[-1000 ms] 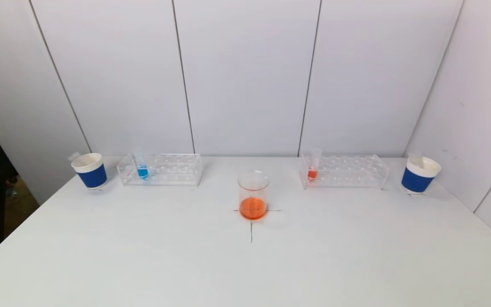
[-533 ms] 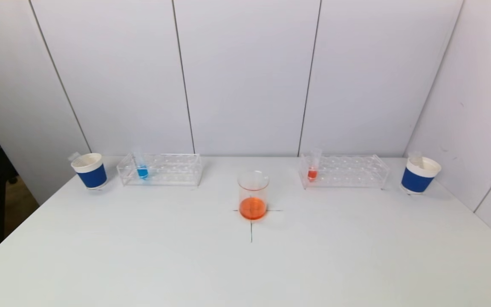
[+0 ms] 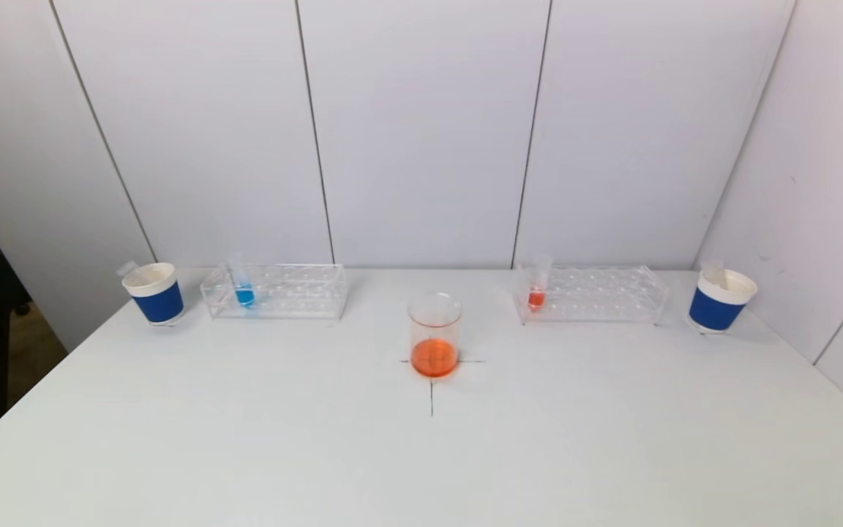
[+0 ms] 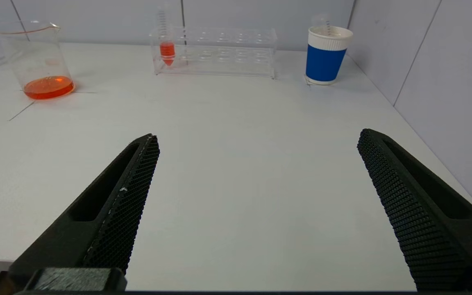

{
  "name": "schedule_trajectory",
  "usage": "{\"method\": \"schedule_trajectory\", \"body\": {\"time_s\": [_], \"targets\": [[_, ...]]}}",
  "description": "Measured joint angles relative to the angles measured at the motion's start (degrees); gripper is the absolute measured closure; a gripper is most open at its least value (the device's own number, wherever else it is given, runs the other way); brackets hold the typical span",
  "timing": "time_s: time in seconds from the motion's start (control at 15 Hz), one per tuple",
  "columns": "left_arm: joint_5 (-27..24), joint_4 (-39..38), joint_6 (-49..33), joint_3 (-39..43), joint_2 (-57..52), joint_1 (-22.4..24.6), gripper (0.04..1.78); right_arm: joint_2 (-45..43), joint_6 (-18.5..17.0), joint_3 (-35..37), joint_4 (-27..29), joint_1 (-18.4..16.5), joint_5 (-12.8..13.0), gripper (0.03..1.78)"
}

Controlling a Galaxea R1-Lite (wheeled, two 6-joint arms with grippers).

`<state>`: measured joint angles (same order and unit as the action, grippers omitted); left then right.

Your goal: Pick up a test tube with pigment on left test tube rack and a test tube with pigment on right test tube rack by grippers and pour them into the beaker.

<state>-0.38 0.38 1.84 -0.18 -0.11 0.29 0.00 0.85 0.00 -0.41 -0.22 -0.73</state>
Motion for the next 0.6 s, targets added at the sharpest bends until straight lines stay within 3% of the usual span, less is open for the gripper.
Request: {"method": "schedule_trajectory", "body": {"time_s": [0.6], "targets": [[0.38,-0.38,-3.13,0.09,0.00,-0.05,0.06,0.00,0.00,0.00,0.00,0.01,-0.01,0.05]]}}
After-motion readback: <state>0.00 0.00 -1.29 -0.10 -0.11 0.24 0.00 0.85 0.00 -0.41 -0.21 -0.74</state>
